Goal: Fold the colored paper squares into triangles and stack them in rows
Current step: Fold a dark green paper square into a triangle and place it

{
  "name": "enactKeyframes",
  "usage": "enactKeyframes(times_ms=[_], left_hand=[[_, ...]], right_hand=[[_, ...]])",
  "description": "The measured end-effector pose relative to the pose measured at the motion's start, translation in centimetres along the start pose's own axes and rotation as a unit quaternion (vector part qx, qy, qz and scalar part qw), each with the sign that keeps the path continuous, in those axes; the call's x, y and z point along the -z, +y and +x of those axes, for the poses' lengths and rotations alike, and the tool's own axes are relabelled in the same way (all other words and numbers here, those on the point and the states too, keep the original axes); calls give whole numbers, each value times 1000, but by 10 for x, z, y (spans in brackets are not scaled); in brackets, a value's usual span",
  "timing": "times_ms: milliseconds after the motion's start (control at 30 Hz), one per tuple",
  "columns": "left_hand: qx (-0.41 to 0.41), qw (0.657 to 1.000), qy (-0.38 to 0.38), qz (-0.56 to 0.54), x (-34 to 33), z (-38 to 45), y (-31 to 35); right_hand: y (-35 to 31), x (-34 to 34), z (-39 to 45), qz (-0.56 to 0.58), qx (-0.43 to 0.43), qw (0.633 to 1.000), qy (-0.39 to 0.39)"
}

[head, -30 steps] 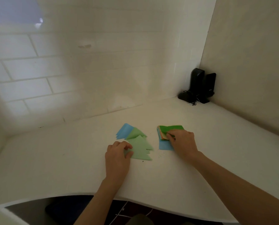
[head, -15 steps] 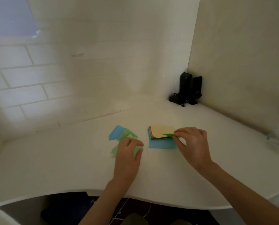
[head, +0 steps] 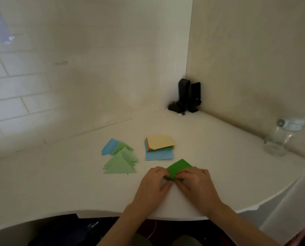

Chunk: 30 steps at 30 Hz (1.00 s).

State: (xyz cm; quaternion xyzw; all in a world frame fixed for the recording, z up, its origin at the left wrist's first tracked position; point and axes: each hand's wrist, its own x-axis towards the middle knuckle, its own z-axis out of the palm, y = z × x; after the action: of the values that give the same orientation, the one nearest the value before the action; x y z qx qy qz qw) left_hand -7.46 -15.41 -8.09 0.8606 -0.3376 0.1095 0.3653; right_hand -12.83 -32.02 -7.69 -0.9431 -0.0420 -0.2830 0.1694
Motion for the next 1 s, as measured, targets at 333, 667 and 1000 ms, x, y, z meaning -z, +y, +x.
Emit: enactKeyframes(times_ms=[333,667,1000], left_hand=[[21,999,27,12,-3,15,0],[122,989,-7,-86,0,29,1],[140,985,-43,-96,9,29,-9]], right_hand=[[7,-4,12,122,-63,990,-41],[6,8,37,193,-173,949,-178],[17,14,38,195,-181,935,-232]])
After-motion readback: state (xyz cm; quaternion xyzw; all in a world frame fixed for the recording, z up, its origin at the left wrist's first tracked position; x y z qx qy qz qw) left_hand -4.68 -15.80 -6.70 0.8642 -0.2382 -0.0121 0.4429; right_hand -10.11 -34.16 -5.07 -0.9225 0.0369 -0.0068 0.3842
